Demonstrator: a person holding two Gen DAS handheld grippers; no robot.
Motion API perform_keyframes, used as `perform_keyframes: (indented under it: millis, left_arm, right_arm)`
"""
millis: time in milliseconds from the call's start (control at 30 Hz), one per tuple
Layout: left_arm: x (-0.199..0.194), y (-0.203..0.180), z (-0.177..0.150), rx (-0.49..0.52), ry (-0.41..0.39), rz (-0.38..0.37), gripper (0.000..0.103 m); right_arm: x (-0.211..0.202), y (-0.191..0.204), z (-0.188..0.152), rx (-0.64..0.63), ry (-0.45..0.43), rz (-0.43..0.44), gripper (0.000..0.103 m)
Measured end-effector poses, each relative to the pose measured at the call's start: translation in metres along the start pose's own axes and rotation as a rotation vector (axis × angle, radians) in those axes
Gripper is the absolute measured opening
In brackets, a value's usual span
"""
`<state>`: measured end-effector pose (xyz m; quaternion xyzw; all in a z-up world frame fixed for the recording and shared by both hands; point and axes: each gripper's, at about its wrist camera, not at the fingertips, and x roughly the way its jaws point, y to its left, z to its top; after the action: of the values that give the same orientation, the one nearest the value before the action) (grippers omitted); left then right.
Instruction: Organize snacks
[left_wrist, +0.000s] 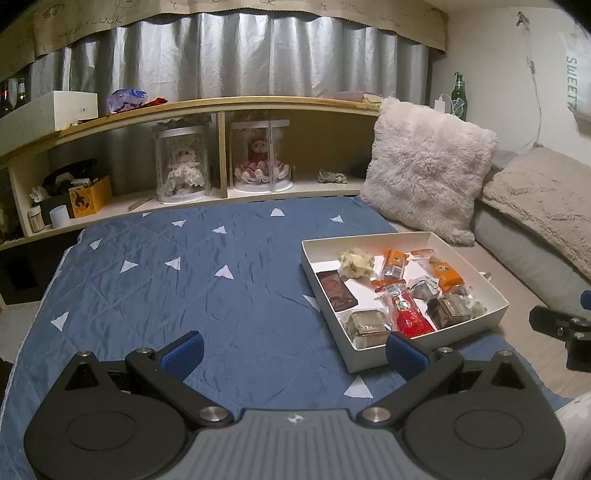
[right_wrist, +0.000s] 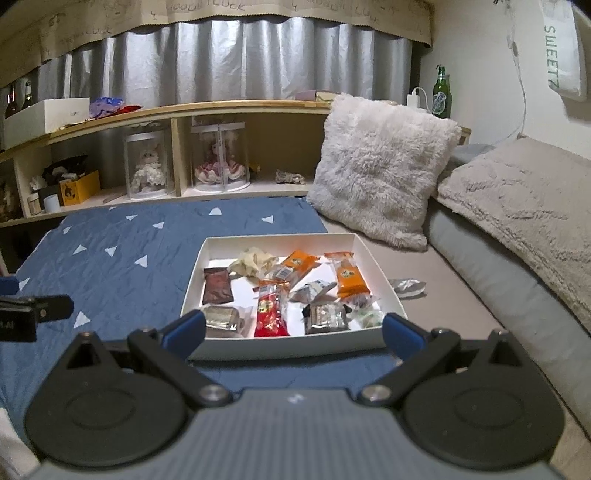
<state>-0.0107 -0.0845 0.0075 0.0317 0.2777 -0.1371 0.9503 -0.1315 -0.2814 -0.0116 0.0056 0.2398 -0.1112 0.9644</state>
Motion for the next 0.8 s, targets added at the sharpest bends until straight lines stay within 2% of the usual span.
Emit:
perform_keyframes:
  millis: [800]
  left_arm:
    - [0.002, -0.0003, -0.0013, -0.009, 0.002, -0.005, 0.103]
  right_arm:
    - [0.0041, 0.0028, -0.0095, 0.014, 0.017, -0.003, 0.102]
